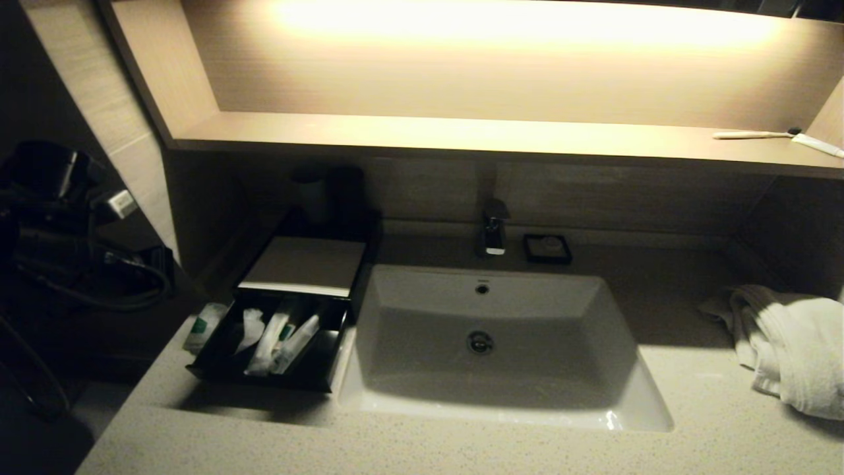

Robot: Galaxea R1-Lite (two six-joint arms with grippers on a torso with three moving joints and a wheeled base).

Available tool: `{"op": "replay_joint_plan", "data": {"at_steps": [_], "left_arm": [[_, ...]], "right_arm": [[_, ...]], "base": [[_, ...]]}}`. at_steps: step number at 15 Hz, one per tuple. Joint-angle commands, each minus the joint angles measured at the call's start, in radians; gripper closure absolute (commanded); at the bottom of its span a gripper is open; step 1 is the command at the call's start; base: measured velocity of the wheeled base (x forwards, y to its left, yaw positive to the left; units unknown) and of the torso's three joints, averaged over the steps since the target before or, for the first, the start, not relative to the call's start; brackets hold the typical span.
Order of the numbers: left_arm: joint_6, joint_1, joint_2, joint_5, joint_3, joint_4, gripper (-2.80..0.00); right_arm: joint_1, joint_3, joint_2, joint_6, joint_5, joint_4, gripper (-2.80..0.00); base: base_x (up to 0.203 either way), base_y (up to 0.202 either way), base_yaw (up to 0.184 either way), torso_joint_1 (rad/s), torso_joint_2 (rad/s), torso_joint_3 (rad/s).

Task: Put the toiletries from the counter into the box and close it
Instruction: Pick up the bathroom toiletry

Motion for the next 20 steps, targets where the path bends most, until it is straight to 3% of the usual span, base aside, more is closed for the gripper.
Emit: {"op": "replay_joint_plan", "data": {"at_steps": [1,4,10,16,20], "left_arm": [[-0.083,0.005,0.050,-0.002,0.000,0.006,0.00],[-0.238,0.004,0.132,-0.002,-0.027,-0.005,0.00],[-0.388,0.007,0.229,0.001,-0.072,-0.025,0.00],[-0.490,0.033,0.303,0.085,-0.073,-0.082,0.00],[-0.493,0.039,0.320,0.085,-0.075,-0.105,0.00]], "right_arm": [[0.000,0.000,0.000,0.000,0.000,0.000,0.00],[-0.001,0.000,0.000,0.000,0.000,0.000,0.00],[0.000,0.000,0.000,0.000,0.000,-0.001,0.00],[0.000,0.000,0.000,0.000,0.000,0.000,0.00],[0.000,0.000,0.000,0.000,0.000,0.000,0.00]], "base": [[0.000,0.000,0.000,0.000,0.00,0.000],[0.000,0.000,0.000,0.000,0.00,0.000],[0.000,0.000,0.000,0.000,0.00,0.000],[0.000,0.000,0.000,0.000,0.00,0.000],[0.000,0.000,0.000,0.000,0.00,0.000]]}}
